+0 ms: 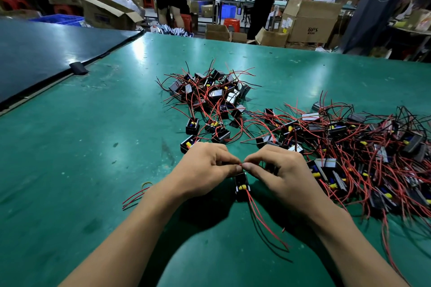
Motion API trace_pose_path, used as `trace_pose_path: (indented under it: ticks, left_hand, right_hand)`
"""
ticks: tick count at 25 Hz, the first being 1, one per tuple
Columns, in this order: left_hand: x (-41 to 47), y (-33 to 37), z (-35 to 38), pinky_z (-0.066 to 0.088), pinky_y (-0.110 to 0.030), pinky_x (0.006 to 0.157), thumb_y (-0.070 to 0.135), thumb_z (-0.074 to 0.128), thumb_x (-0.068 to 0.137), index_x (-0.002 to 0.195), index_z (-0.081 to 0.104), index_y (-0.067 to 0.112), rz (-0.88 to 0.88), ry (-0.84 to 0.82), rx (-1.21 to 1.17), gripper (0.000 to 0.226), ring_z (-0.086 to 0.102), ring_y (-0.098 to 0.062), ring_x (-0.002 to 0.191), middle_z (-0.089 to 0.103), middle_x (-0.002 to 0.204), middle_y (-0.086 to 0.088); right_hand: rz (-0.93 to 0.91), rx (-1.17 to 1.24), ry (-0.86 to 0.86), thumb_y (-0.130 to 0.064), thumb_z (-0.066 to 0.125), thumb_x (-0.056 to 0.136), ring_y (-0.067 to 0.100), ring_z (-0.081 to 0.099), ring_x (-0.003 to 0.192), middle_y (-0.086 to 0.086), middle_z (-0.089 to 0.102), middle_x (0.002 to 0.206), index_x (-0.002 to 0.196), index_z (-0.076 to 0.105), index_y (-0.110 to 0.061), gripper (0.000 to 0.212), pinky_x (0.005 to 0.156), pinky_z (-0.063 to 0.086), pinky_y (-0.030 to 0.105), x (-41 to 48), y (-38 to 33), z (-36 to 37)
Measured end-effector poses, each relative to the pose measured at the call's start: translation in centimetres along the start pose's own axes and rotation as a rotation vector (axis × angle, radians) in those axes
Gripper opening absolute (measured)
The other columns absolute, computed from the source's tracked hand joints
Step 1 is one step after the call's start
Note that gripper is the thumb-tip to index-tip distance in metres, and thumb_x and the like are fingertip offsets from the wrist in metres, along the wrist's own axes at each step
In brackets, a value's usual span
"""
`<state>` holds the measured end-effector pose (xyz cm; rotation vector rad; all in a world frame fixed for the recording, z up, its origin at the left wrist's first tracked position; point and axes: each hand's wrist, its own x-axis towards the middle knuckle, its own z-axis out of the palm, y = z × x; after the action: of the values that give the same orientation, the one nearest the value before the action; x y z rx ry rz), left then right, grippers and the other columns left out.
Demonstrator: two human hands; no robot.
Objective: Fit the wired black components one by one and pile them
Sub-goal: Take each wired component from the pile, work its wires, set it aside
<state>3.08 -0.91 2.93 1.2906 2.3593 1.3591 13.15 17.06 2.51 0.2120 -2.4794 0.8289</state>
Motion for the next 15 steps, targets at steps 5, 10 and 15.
trace_pose_path:
  ticks: [5,10,15]
  left_hand:
    - [-0.1,0.2,0.5,0.04,-0.028,0.058,0.03,0.071,0.083,0.09,0.079,0.027,0.143,0.082,0.231,0.011,0.053,-0.009,0.061,0.061,0.068,0.005]
    - [0.1,-0.1,0.2,0.04,-0.021,0.063,0.021,0.076,0.083,0.088,0.08,0.019,0.023,0.057,0.068,0.006,0.053,-0.001,0.062,0.059,0.065,0.009]
    - [0.0,-0.2,0.2,0.038,-0.016,0.061,0.018,0.077,0.083,0.09,0.08,0.017,-0.015,0.007,-0.011,0.008,0.051,0.0,0.062,0.057,0.064,0.009]
  right_hand:
    - [0.582,0.481,-0.131,-0.018,0.067,0.093,-0.001,0.041,0.043,-0.014,0.051,0.049,0.078,0.072,-0.012,0.017,0.044,0.03,0.012,0.5,-0.5,0.6]
    - [0.317,0.296,-0.06,-0.016,0.079,0.084,0.002,0.051,0.057,-0.011,0.072,0.08,0.094,0.077,-0.023,0.014,0.058,0.042,0.015,-0.2,-0.5,-0.3]
    - [0.014,0.031,-0.001,-0.01,0.077,0.086,-0.002,0.062,0.074,-0.014,0.069,0.082,0.092,0.077,-0.016,0.009,0.068,0.041,0.009,-0.1,-0.1,0.2]
